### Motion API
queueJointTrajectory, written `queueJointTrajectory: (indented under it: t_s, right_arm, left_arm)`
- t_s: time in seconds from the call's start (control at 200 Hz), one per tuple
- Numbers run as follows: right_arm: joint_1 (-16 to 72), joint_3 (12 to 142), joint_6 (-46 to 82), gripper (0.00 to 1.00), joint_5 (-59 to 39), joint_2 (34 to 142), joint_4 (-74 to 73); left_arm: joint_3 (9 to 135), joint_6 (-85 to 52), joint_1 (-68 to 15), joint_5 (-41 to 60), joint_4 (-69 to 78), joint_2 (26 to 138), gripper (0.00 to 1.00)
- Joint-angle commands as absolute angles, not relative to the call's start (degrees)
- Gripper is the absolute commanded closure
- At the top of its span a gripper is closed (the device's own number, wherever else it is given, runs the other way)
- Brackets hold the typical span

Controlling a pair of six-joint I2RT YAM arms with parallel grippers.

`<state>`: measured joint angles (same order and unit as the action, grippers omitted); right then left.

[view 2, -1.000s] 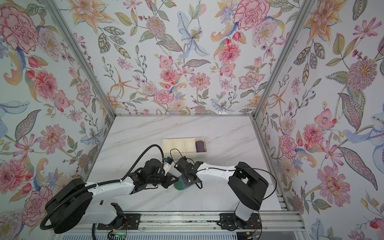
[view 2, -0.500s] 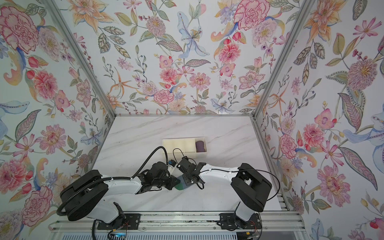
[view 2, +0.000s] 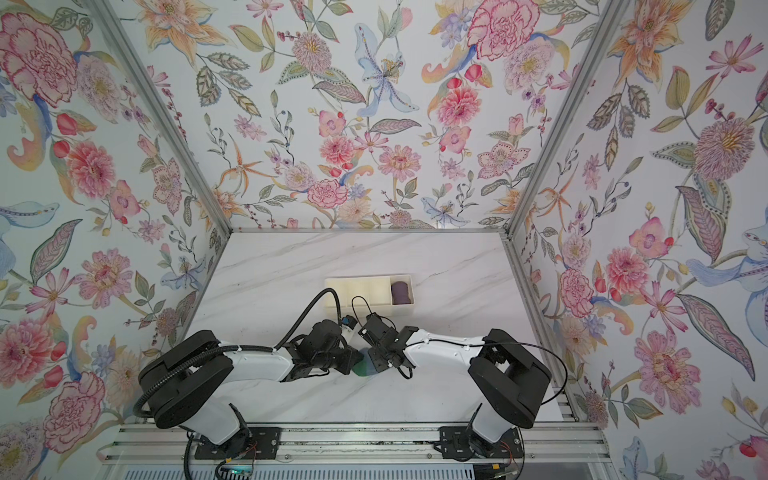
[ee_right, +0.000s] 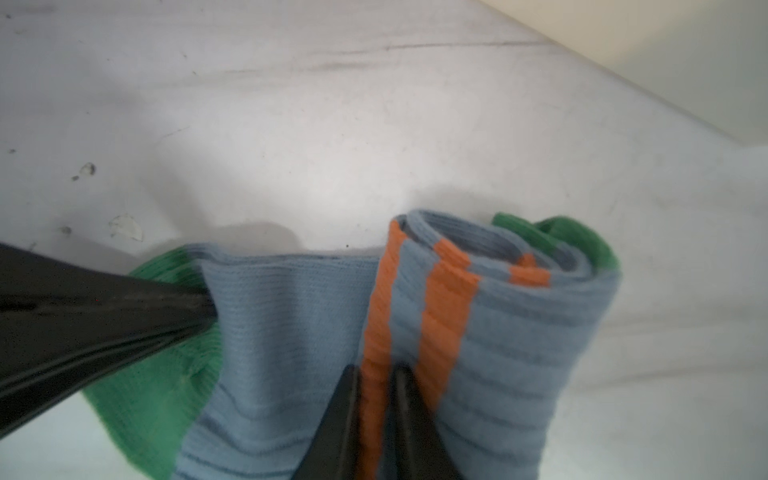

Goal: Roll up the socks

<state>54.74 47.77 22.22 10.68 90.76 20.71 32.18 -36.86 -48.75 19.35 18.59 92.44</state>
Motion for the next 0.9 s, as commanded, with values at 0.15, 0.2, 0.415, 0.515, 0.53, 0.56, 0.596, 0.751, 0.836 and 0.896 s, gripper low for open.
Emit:
queueJointTrajectory:
  t_s: [0.15, 0.2, 0.415, 0.515, 0.53, 0.56, 0.596, 0.751, 0.836, 0.896]
  right_arm:
    - [52.1, 44.0, 19.6, 0.84, 9.5, 85.3, 24.5]
    - [51.6, 43.8, 19.1, 0.84, 8.6, 84.6, 24.5]
    - [51.5, 42.8, 17.2, 0.85, 4.4, 82.5, 24.6]
    - [51.5, 42.5, 16.0, 0.85, 1.6, 81.8, 24.9]
    - [51.5, 42.5, 15.7, 0.85, 1.1, 81.7, 25.0]
    - [51.6, 42.5, 15.3, 0.85, 0.4, 81.7, 25.0]
    - [51.6, 42.5, 15.1, 0.85, -0.2, 81.7, 25.3]
    - [52.0, 42.9, 14.9, 0.84, -1.6, 83.0, 26.0]
    - [51.9, 43.2, 15.5, 0.82, -1.1, 84.0, 25.5]
    - [51.8, 43.7, 16.5, 0.81, -0.2, 84.8, 24.9]
  left_arm:
    - [30.4, -34.5, -46.9, 17.3, 10.5, 94.8, 1.00]
    - [30.1, -34.6, -46.6, 17.4, 10.4, 94.8, 1.00]
    - [29.3, -34.6, -45.9, 17.8, 11.0, 95.3, 1.00]
    - [29.3, -34.6, -45.6, 18.0, 11.4, 95.7, 1.00]
    - [29.3, -34.6, -45.7, 18.0, 11.5, 95.8, 1.00]
    - [29.2, -34.6, -45.6, 18.1, 11.6, 95.9, 1.00]
    - [29.2, -34.6, -45.5, 18.2, 11.7, 95.9, 1.00]
    - [29.3, -34.6, -45.4, 18.5, 12.3, 96.3, 1.00]
    - [29.4, -34.6, -45.4, 18.9, 12.5, 96.4, 1.00]
    - [29.4, -34.5, -45.4, 19.4, 12.8, 96.6, 1.00]
